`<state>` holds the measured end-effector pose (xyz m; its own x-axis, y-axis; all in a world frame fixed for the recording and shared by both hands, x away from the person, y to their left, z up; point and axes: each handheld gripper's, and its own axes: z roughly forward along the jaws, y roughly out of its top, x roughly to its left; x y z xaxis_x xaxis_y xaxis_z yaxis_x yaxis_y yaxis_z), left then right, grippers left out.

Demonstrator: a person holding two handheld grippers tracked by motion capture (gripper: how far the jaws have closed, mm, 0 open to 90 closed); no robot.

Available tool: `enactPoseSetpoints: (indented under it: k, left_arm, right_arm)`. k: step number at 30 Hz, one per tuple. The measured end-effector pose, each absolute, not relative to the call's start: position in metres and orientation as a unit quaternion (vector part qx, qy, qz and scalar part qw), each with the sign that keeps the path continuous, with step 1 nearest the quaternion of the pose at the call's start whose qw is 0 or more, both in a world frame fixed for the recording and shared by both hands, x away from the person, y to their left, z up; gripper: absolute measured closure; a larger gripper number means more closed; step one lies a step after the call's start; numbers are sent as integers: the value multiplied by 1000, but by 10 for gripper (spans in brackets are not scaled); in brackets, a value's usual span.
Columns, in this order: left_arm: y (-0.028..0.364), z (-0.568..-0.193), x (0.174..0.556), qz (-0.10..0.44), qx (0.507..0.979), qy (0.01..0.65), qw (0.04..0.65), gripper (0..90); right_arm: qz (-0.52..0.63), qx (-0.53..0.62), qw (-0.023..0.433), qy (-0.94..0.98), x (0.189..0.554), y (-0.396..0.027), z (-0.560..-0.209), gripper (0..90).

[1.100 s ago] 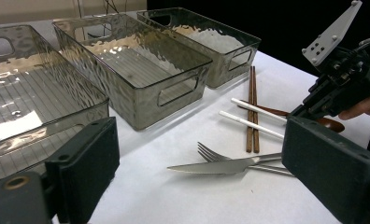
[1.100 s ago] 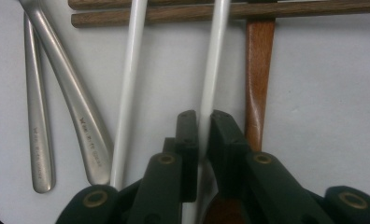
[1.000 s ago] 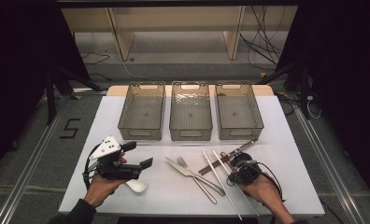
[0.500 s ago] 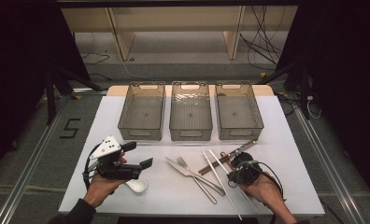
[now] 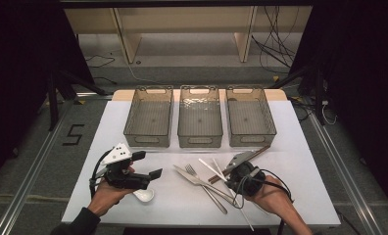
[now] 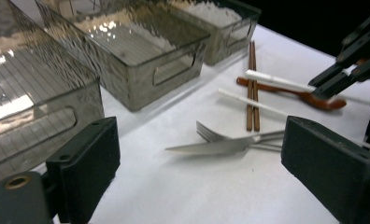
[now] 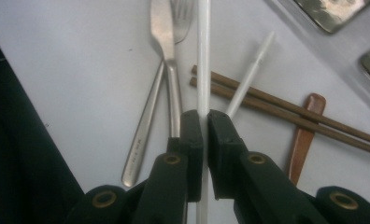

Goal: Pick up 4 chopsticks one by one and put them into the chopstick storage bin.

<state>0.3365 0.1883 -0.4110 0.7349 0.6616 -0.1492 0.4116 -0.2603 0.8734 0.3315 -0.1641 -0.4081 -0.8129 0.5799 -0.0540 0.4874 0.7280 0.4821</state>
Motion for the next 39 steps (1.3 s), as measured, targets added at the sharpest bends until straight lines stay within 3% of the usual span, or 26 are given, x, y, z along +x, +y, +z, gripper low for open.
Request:
enactPoseSetpoints:
  k: [17, 29, 39]
  left_arm:
    - [149, -406, 347, 88, 863, 266, 420, 131]
    - [111, -419, 347, 64, 915, 190, 350, 166]
    - [101, -422, 343, 48, 930, 141, 335, 408]
  right_arm:
    - [200, 177, 123, 956, 327, -140, -404, 858]
    - [191, 133, 108, 967, 319, -125, -408, 858]
    - [190, 97, 100, 972, 314, -116, -410, 858]
